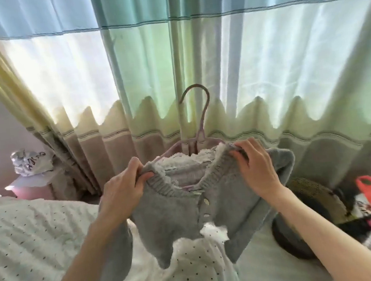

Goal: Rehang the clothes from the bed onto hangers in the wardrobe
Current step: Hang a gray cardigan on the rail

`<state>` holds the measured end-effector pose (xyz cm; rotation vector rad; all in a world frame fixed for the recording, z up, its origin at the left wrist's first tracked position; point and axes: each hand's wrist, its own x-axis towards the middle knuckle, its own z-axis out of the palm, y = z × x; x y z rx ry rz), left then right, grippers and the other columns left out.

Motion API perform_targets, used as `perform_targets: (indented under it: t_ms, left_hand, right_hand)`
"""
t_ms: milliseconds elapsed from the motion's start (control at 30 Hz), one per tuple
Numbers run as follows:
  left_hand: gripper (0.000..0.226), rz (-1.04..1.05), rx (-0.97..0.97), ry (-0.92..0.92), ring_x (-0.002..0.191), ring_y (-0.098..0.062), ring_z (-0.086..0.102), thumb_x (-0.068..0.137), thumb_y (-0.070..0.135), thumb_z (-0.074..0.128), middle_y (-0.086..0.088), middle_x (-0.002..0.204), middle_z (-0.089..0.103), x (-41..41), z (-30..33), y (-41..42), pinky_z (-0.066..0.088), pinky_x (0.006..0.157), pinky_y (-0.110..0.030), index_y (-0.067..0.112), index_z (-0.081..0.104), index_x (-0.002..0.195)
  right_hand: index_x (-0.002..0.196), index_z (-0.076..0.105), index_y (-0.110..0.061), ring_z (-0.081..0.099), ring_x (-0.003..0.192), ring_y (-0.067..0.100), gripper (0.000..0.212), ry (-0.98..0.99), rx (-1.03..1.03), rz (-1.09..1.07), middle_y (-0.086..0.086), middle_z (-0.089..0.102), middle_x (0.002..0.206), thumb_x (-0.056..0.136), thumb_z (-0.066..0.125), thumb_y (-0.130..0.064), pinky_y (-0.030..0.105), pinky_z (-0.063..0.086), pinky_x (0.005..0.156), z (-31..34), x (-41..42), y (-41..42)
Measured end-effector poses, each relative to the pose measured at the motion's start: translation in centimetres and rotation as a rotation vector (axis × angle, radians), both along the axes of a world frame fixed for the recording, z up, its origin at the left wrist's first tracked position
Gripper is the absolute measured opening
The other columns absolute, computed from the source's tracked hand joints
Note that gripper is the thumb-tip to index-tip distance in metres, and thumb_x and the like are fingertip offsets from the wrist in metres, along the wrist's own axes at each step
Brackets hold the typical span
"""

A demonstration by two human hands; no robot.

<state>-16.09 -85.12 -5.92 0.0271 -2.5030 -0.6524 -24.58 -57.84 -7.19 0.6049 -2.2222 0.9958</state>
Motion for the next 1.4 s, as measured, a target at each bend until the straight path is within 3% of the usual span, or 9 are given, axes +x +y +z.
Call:
perform_targets:
  t_ms: [200, 367, 600, 767, 933, 1167, 1267, 1333, 1400]
  left_hand:
    - [0.02, -0.152, -0.008, 0.107, 0.076, -0.032, 0.057, 0.092, 0.032, 0.051, 0.0, 0.076, 0.058, -4.9, 1.7, 11.8, 0.034, 0.063, -0.038, 0.017, 0.039, 0.084]
    - [0.015, -0.209, -0.005, 0.168, 0.079, -0.038, 0.057, 0.093, 0.027, 0.051, -0.009, 0.083, 0.06, -6.3, 1.2, 21.2, 0.029, 0.063, -0.036, 0.011, 0.052, 0.091]
    - [0.011, -0.344, 0.017, 0.096, 0.08, -0.039, 0.055, 0.092, 0.02, 0.054, -0.011, 0.084, 0.063, -6.4, 0.1, 31.4, 0.026, 0.065, -0.035, 0.01, 0.054, 0.089]
    - [0.01, -0.539, 0.027, 0.089, 0.063, -0.031, 0.047, 0.088, 0.009, 0.06, -0.005, 0.069, 0.056, -5.9, -1.4, 38.8, 0.025, 0.066, -0.033, 0.007, 0.055, 0.079]
    - [0.019, -0.677, -0.012, 0.177, 0.062, -0.024, 0.044, 0.086, 0.009, 0.056, 0.007, 0.064, 0.048, -5.1, -2.9, 44.8, 0.019, 0.066, -0.03, 0.011, 0.048, 0.07]
    - [0.028, -0.884, 0.24, 0.148, 0.053, -0.016, 0.039, 0.09, 0.008, 0.056, 0.008, 0.054, 0.042, -3.1, -2.6, 52.1, 0.035, 0.068, -0.041, 0.012, 0.04, 0.067]
    - [0.027, -0.997, 0.22, 0.177, 0.053, -0.014, 0.039, 0.089, 0.007, 0.058, 0.008, 0.055, 0.044, -3.0, -1.9, 54.7, 0.037, 0.068, -0.04, 0.01, 0.042, 0.067]
    - [0.024, -1.04, 0.2, 0.17, 0.056, -0.015, 0.041, 0.086, 0.003, 0.06, 0.005, 0.057, 0.049, -2.7, -1.7, 56.6, 0.031, 0.073, -0.034, 0.009, 0.045, 0.069]
    - [0.022, -1.094, 0.179, 0.16, 0.057, -0.009, 0.045, 0.086, 0.005, 0.061, 0.004, 0.059, 0.05, -2.4, -1.8, 58.2, 0.025, 0.072, -0.029, 0.011, 0.046, 0.071]
  right_hand:
    - [0.097, 0.064, -0.011, 0.061, 0.088, 0.027, 0.034, 0.029, 0.128, -0.347, 0.003, 0.066, 0.092, 0.087, 0.048, -0.039, 0.035, 0.045, 0.081, 1.0, 3.3, 14.5]
    - [0.106, 0.064, -0.014, 0.05, 0.109, 0.024, 0.021, -0.241, 0.19, -0.621, 0.004, 0.062, 0.108, 0.09, 0.058, -0.026, 0.035, 0.032, 0.092, 0.1, 6.8, 26.5]
    - [0.103, 0.072, -0.014, 0.056, 0.092, 0.018, 0.018, -0.54, 0.043, -0.517, 0.006, 0.064, 0.092, 0.089, 0.06, -0.014, 0.024, 0.036, 0.078, -0.1, 12.4, 36.4]
    - [0.101, 0.072, -0.01, 0.059, 0.094, 0.008, 0.019, -0.453, -0.131, -0.666, -0.007, 0.067, 0.096, 0.092, 0.056, -0.014, 0.022, 0.044, 0.088, -0.6, 17.9, 41.5]
    - [0.101, 0.07, -0.002, 0.055, 0.091, -0.006, 0.018, -0.1, -0.244, -0.882, 0.001, 0.068, 0.098, 0.09, 0.057, -0.006, -0.003, 0.036, 0.08, -0.7, 22.4, 45.0]
    - [0.095, 0.071, -0.014, 0.054, 0.107, 0.012, 0.032, -0.147, 0.002, -0.995, -0.001, 0.066, 0.108, 0.088, 0.054, -0.039, 0.026, 0.038, 0.096, -1.6, 27.8, 48.5]
    - [0.107, 0.064, -0.021, 0.054, 0.094, 0.006, 0.026, -0.306, 0.01, -1.004, -0.009, 0.062, 0.097, 0.089, 0.057, -0.04, 0.024, 0.041, 0.085, -0.7, 29.6, 49.6]
    - [0.085, 0.06, -0.03, 0.049, 0.078, 0.006, 0.013, -0.429, 0.17, -0.982, -0.014, 0.051, 0.079, 0.089, 0.056, -0.041, 0.024, 0.039, 0.07, -0.8, 30.1, 49.6]
    - [0.061, 0.036, -0.029, 0.038, 0.063, 0.006, 0.037, -0.487, 0.213, -1.0, -0.011, 0.037, 0.065, 0.091, 0.054, -0.04, 0.028, 0.031, 0.06, -1.4, 30.5, 49.6]
